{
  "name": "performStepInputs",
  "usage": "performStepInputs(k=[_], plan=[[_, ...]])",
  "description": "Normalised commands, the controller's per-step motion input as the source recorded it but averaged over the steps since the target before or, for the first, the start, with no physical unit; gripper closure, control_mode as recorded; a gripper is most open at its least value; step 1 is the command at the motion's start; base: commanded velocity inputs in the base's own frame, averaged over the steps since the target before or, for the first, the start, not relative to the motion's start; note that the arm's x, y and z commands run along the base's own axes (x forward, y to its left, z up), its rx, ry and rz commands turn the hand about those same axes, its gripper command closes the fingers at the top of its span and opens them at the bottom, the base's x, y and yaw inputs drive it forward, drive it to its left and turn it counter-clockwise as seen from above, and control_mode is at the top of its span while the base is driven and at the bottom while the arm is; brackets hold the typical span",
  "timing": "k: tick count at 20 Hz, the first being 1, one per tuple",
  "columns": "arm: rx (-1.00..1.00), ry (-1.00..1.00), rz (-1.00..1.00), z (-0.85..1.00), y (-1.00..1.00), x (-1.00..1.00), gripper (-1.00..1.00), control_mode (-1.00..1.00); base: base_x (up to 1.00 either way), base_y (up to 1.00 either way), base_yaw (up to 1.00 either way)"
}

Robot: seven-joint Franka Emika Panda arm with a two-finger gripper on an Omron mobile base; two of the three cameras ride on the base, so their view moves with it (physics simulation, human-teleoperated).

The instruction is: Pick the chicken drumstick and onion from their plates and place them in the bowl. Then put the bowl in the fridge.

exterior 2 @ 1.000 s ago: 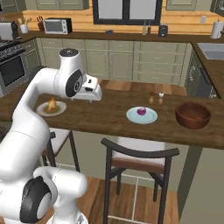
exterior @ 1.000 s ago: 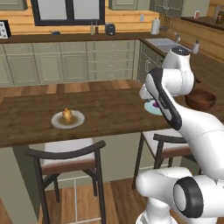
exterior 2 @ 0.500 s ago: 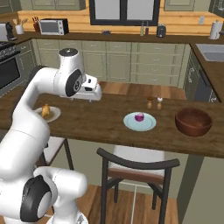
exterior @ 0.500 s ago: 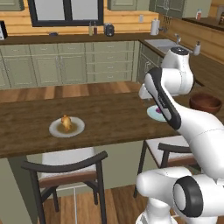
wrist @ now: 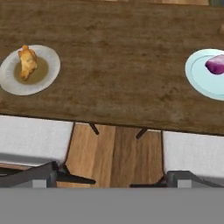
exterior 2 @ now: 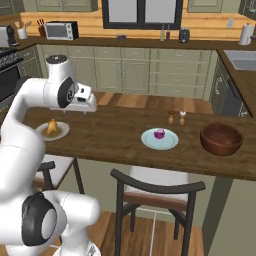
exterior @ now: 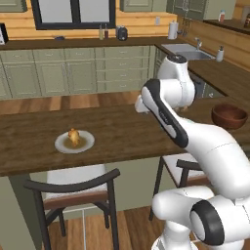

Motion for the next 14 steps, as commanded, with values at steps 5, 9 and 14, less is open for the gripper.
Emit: performStepInputs(k=[5, 9, 14], plan=[[0.01, 0.05, 0.11, -0.36, 1.00, 0.11, -1.00, -1.00, 0.00, 0.00, 0.00], [0.00, 0.09, 0.10, -0.54, 1.00, 0.36, -1.00, -1.00, 0.00, 0.00, 0.00], [0.00, 0.10, 0.07, -0.46, 1.00, 0.61, -1.00, -1.00, 0.00, 0.00, 0.00]])
